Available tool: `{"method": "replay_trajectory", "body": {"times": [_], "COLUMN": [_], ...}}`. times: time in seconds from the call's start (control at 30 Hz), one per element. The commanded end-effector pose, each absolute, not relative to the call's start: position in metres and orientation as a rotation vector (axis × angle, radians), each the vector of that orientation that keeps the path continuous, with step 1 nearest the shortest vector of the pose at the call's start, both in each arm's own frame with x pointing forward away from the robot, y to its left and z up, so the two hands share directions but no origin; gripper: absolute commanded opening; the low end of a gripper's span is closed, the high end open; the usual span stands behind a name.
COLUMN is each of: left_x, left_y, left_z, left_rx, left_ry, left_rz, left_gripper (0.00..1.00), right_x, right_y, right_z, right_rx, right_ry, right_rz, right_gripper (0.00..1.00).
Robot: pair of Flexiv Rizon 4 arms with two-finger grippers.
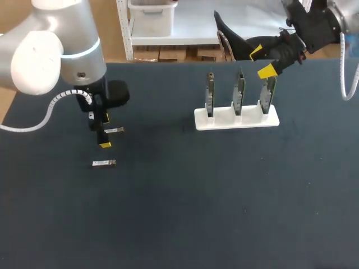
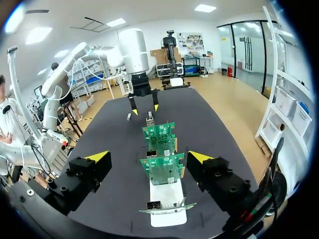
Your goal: Pick up the optical module with the left hand, and insert it into the network port with the right hand.
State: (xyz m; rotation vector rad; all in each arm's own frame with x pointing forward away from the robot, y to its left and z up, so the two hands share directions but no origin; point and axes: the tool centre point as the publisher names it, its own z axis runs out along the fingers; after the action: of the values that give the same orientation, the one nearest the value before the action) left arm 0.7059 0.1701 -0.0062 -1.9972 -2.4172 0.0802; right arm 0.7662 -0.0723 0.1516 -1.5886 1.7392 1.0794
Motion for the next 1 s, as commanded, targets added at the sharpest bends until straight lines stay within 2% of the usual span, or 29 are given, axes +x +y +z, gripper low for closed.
{"method": "replay_trajectory", "body": {"times": [0.03,0.9,0.93,0.97,1.0], "left_x": [0.711,0.705,0.705,0.705,0.705], "left_y": [0.17,0.173,0.173,0.173,0.172], "left_z": [-0.011,-0.028,-0.029,-0.029,-0.029], "left_rx": [-1.989,-1.973,-1.974,-1.977,-1.979], "left_ry": [-2.406,-2.38,-2.379,-2.376,-2.373], "left_rz": [0.094,0.103,0.102,0.097,0.09], "left_gripper": [1.0,0.99,0.58,0.36,0.28], "right_x": [0.765,0.765,0.765,0.765,0.765], "right_y": [-0.072,-0.072,-0.072,-0.072,-0.072], "right_z": [0.152,0.152,0.152,0.152,0.152], "right_rx": [-1.587,-1.587,-1.587,-1.587,-1.587], "right_ry": [1.741,1.741,1.741,1.741,1.741], "right_rz": [1.075,1.075,1.075,1.075,1.075], "right_gripper": [1.0,1.0,1.0,1.0,1.0]}}
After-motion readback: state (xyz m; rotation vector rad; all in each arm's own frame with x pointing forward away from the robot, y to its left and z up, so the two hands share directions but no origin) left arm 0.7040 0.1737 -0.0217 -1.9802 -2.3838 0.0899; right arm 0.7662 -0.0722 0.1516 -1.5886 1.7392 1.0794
